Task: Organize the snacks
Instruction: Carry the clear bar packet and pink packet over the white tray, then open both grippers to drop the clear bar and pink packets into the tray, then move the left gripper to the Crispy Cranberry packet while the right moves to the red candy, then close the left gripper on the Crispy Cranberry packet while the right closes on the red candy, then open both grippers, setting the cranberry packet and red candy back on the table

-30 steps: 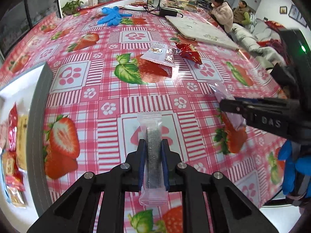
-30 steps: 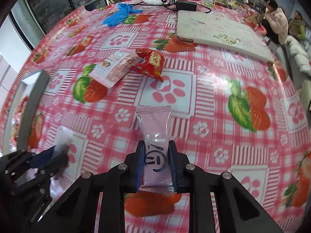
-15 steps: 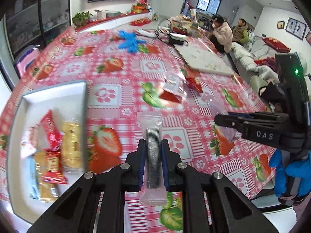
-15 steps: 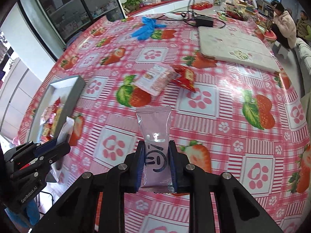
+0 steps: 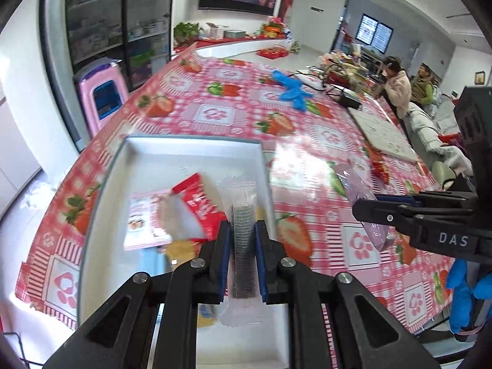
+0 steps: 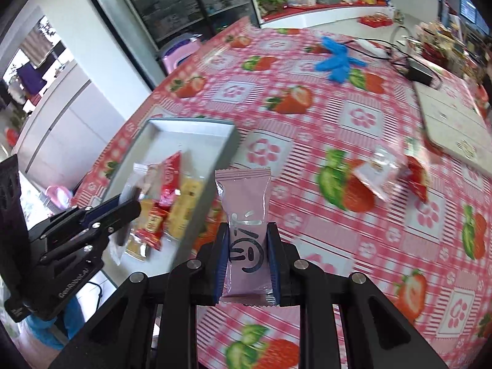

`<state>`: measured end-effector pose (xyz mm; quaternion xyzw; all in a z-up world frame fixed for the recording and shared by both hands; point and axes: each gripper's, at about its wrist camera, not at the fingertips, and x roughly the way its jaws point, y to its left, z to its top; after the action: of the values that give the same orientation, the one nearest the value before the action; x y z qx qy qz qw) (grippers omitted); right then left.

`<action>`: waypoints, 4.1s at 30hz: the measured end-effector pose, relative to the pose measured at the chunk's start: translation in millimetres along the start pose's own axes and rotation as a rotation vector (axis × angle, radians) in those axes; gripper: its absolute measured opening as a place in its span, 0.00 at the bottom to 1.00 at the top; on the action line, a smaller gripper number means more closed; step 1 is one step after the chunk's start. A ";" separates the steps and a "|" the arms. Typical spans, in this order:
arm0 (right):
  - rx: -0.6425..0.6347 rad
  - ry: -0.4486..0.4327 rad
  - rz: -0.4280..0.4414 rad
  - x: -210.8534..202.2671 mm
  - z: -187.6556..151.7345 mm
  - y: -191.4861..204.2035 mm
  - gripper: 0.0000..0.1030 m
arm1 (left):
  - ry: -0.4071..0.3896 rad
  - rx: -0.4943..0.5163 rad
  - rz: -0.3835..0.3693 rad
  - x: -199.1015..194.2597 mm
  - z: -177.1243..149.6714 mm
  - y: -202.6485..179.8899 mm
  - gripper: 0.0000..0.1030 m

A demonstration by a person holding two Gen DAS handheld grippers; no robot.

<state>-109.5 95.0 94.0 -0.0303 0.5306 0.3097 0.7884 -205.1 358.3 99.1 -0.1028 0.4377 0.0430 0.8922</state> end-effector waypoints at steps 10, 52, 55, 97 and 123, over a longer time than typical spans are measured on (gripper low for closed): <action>-0.086 0.073 0.053 58.2 31.0 72.9 0.24 | 0.057 -0.083 0.033 22.4 -19.2 48.3 0.17; 0.402 0.059 -0.093 23.2 2.3 -159.5 0.96 | 0.063 0.227 -0.048 36.3 58.6 -139.8 0.81; 0.453 0.040 -0.096 16.9 -5.5 -181.9 0.96 | 0.103 0.241 -0.042 55.3 58.3 -154.2 0.81; 0.337 -0.065 -0.244 35.3 20.0 -244.2 0.37 | 0.171 0.356 -0.038 198.2 61.5 -242.2 0.51; 0.325 -0.020 -0.306 -26.1 -129.2 -165.5 0.84 | 0.107 0.223 0.001 71.1 -64.5 -155.5 0.79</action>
<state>-135.4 -98.9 13.6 0.0199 0.5551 0.0974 0.8258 -185.5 191.4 27.1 -0.0051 0.4867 -0.0112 0.8735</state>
